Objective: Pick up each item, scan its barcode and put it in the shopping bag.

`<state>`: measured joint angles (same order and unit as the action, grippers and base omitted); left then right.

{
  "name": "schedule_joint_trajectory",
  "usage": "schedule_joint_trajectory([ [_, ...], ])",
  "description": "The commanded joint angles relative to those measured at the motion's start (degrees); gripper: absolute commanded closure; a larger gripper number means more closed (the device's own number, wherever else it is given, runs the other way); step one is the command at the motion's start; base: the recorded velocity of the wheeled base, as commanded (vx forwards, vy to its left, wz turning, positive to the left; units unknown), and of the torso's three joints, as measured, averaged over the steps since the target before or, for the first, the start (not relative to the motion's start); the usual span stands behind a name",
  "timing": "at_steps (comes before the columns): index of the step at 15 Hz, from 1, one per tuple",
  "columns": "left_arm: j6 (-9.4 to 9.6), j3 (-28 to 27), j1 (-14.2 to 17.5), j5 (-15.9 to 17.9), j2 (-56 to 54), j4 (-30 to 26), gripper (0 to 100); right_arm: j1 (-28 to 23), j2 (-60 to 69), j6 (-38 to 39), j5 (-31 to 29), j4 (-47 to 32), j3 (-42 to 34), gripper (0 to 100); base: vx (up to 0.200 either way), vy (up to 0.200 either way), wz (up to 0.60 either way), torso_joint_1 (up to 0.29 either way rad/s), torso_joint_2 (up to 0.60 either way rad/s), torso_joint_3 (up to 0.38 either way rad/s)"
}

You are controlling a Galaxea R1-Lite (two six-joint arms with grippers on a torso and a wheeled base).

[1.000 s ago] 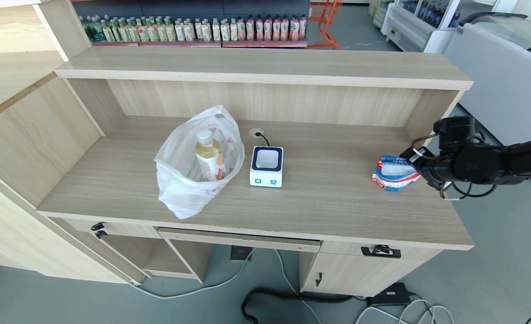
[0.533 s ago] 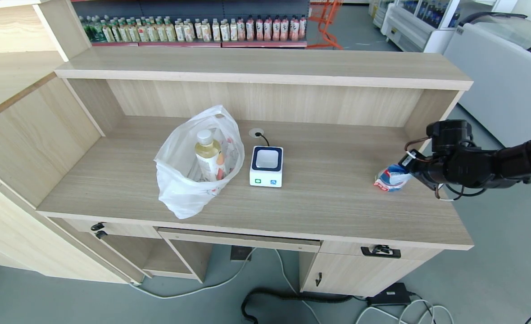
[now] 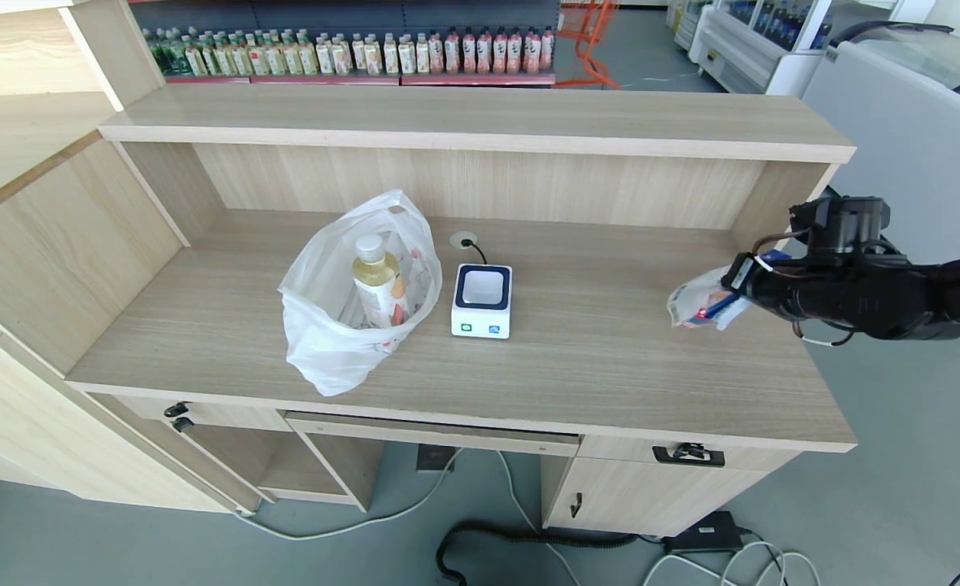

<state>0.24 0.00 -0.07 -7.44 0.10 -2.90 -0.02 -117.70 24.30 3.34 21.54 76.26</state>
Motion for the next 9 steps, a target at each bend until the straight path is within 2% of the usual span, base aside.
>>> schedule_joint_trajectory([
  [1, 0.02, 0.00, -0.01, -0.03, -0.01, 0.00, 0, 0.11, 8.54, -1.09, 10.81, 0.34, -1.65, 100, 0.000, 0.000, 0.00, 0.000, 0.00, 0.000],
  [2, 0.02, 0.00, -0.01, -0.03, -0.01, 0.00, 0, 0.02, 11.26, -1.09, 16.96, 0.34, -4.11, 100, 0.000, 0.000, 0.00, 0.000, 0.00, 0.000],
  [3, 0.02, 0.00, -0.01, -0.03, -0.01, 0.00, 0, -1.29, 16.36, -1.62, 29.71, 0.61, -8.94, 100, 0.000, 0.000, 0.00, 0.000, 0.00, 0.000],
  [4, 0.02, 0.00, -0.01, -0.03, -0.01, 0.00, 0, -2.61, 19.70, -3.20, 39.37, 0.70, -12.28, 100, 0.000, 0.000, 0.00, 0.000, 0.00, 0.000],
  [6, 0.02, 0.00, -0.01, -0.03, -0.01, 0.00, 0, -3.58, 24.80, -8.83, 55.02, 0.78, -17.73, 100, 0.000, 0.000, 0.00, 0.000, 0.00, 0.000],
  [8, 0.02, 0.00, -0.01, -0.03, -0.01, 0.00, 0, -2.79, 28.23, -10.85, 65.30, 0.70, -20.10, 100, 0.000, 0.000, 0.00, 0.000, 0.00, 0.000],
  [9, 0.02, 0.00, -0.01, -0.03, -0.01, 0.00, 0, -1.91, 28.93, -10.85, 67.15, 0.61, -20.28, 100, 0.000, 0.000, 0.00, 0.000, 0.00, 0.000],
])
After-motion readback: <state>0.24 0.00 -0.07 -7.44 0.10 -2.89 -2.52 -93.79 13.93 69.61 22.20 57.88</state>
